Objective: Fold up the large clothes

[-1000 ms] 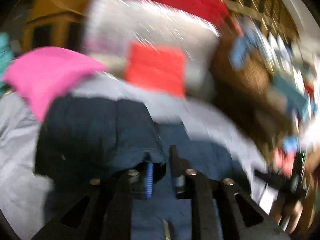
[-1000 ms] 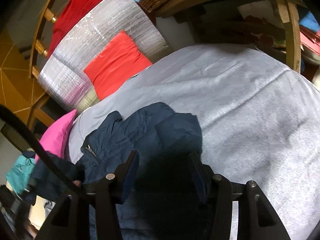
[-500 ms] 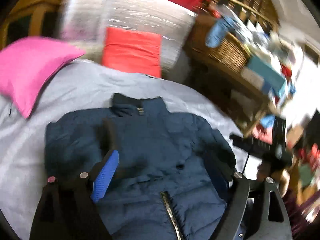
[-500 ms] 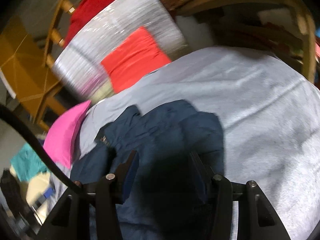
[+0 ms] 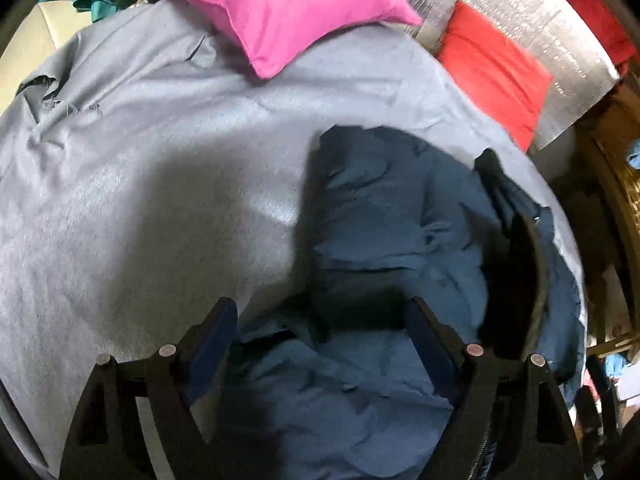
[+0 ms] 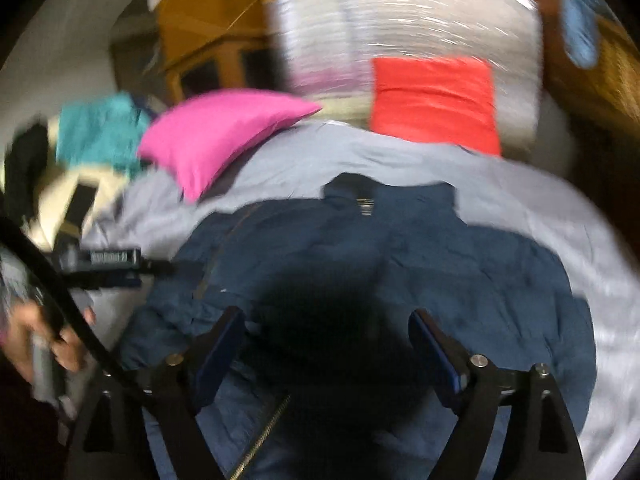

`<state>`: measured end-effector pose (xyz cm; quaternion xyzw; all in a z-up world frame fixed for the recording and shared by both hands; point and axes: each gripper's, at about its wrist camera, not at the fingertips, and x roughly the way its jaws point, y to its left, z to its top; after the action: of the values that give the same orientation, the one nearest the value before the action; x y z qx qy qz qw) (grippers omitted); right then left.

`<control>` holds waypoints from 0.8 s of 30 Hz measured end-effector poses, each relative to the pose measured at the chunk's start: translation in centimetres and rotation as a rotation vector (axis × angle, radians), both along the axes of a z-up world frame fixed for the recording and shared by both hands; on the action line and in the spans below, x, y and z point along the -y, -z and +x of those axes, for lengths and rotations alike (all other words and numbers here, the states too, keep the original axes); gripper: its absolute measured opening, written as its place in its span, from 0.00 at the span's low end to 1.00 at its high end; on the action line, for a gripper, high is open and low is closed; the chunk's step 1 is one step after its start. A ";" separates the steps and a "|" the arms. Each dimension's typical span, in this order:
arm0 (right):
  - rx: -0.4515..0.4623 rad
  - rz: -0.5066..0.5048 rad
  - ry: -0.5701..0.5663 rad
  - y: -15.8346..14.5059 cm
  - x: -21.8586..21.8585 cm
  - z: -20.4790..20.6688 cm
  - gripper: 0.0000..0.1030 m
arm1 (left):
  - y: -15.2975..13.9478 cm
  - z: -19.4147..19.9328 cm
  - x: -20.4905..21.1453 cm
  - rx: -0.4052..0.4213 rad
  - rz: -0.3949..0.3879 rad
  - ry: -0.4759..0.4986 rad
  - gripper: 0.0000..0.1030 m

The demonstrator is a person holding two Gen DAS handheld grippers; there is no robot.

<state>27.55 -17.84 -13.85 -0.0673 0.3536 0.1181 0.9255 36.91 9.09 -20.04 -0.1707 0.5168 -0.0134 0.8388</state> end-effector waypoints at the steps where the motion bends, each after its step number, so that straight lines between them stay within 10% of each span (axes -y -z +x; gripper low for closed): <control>1: 0.002 -0.070 0.006 0.4 -1.2 0.7 0.85 | 0.0 0.1 0.2 0.001 0.014 0.005 0.83; 5: -0.045 -0.156 0.084 1.4 -2.1 4.1 0.79 | 0.1 0.5 0.6 -0.031 0.032 0.023 0.83; 13: -0.113 0.498 0.604 1.9 15.9 2.0 0.71 | 1.2 0.7 0.7 -0.072 0.016 0.036 0.83; 18: -0.089 0.825 0.532 2.8 20.7 -0.5 0.73 | 0.7 0.7 0.5 -0.068 0.012 0.025 0.83; 24: -0.081 0.975 0.372 1.9 19.6 0.2 0.76 | -0.3 0.4 0.6 -0.040 0.039 0.012 0.83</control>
<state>27.73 -37.44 -15.72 0.4402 0.2989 0.1050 0.8402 37.29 8.49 -19.76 -0.1515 0.5345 -0.0048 0.8315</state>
